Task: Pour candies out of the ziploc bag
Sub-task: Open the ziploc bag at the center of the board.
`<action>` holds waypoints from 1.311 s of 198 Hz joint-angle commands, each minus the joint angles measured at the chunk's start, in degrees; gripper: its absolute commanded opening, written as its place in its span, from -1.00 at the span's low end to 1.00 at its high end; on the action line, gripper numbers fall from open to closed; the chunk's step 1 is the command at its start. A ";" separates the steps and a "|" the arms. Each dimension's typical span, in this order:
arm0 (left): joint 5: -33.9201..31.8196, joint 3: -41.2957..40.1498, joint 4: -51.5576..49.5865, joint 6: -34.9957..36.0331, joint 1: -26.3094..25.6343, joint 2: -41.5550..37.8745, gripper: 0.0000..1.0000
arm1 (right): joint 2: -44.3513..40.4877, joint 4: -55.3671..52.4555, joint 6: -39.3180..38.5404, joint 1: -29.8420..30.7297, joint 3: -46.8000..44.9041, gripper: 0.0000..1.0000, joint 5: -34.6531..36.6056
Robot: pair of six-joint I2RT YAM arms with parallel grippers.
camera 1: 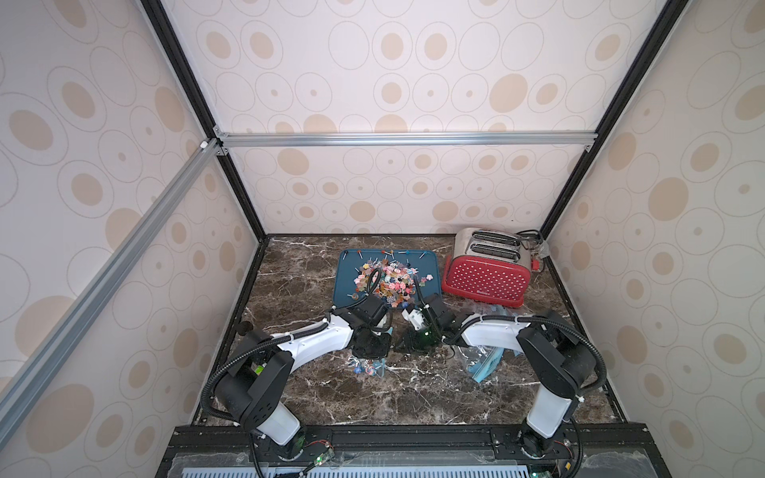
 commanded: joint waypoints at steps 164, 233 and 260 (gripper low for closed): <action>0.59 -0.16 0.54 -0.22 -0.38 0.37 -1.00 | 5.87 0.18 0.97 0.83 5.53 -0.34 0.30; 0.50 -0.42 0.54 -0.18 -0.37 0.38 -1.00 | 6.51 -0.41 0.77 1.03 6.75 -0.34 0.18; 0.41 -0.44 0.50 -0.13 -0.37 0.35 -1.00 | 6.45 -0.61 0.70 1.12 6.41 -0.34 0.17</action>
